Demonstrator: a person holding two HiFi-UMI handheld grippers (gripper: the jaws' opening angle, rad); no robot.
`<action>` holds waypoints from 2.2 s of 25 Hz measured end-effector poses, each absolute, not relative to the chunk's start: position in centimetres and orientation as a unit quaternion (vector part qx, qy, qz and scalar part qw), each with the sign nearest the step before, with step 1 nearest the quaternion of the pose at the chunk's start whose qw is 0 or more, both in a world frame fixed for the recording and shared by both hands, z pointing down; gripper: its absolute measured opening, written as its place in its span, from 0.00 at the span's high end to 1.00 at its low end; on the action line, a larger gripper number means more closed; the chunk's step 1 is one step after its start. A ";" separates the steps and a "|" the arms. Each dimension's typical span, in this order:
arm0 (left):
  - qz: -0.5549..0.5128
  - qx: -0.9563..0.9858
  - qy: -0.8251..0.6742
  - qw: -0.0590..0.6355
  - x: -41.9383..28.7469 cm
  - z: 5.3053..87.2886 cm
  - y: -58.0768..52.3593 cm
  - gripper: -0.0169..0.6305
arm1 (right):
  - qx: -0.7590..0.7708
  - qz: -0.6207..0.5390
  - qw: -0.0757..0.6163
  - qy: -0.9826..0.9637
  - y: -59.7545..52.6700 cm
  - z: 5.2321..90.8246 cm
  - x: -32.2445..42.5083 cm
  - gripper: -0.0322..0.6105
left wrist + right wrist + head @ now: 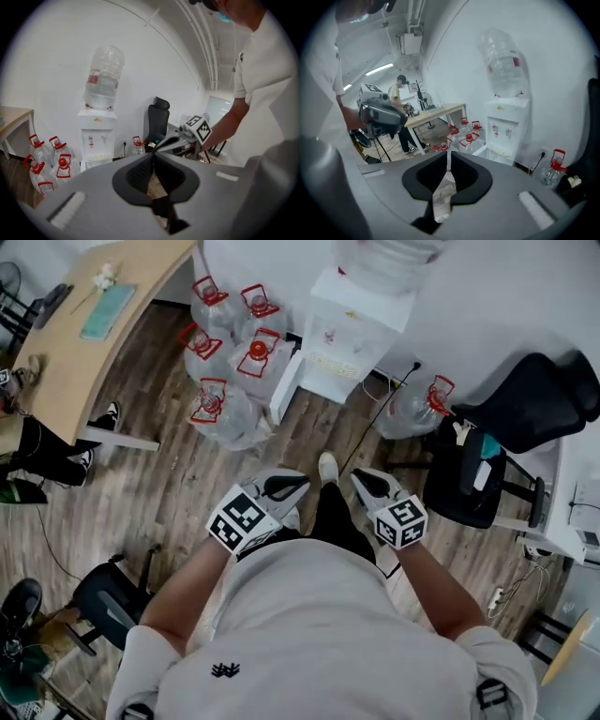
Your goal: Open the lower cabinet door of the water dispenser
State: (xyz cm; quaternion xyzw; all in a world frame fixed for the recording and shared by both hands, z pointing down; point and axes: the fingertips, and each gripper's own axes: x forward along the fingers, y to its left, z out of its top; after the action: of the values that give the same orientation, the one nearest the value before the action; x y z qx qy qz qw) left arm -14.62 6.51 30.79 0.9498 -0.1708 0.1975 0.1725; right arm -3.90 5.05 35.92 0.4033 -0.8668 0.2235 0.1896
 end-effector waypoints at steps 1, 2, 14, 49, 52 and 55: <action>0.197 0.951 -0.168 0.170 -14.5 30.3 6.8 0.88 | 0.409 0.214 0.186 -0.867 5.9 34.5 -3.6 0.91; 0.197 0.952 -0.165 0.167 -14.4 29.8 7.2 0.88 | 0.415 0.205 0.184 -0.867 6.8 33.3 -3.3 0.91; 0.210 0.954 -0.150 0.149 -13.9 27.3 10.3 0.88 | 0.470 0.196 0.150 -0.848 13.6 26.6 -0.1 0.95; 0.223 0.934 -0.216 0.175 -2.0 27.0 23.4 0.88 | 0.386 0.160 0.121 -0.900 25.6 25.2 9.9 0.95; 0.222 0.933 -0.220 0.181 -2.6 27.4 23.1 0.88 | 0.387 0.149 0.126 -0.901 24.7 25.0 9.6 0.95; 0.223 0.936 -0.214 0.171 -3.1 27.1 22.1 0.88 | 0.397 0.146 0.121 -0.898 23.6 24.4 9.0 0.95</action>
State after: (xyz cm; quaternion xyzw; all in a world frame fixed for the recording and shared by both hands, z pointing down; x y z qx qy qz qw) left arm -3.15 22.06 27.14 0.9355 -0.2139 0.2229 0.1714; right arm 9.00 23.59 24.38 0.3974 -0.8979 0.1456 0.1210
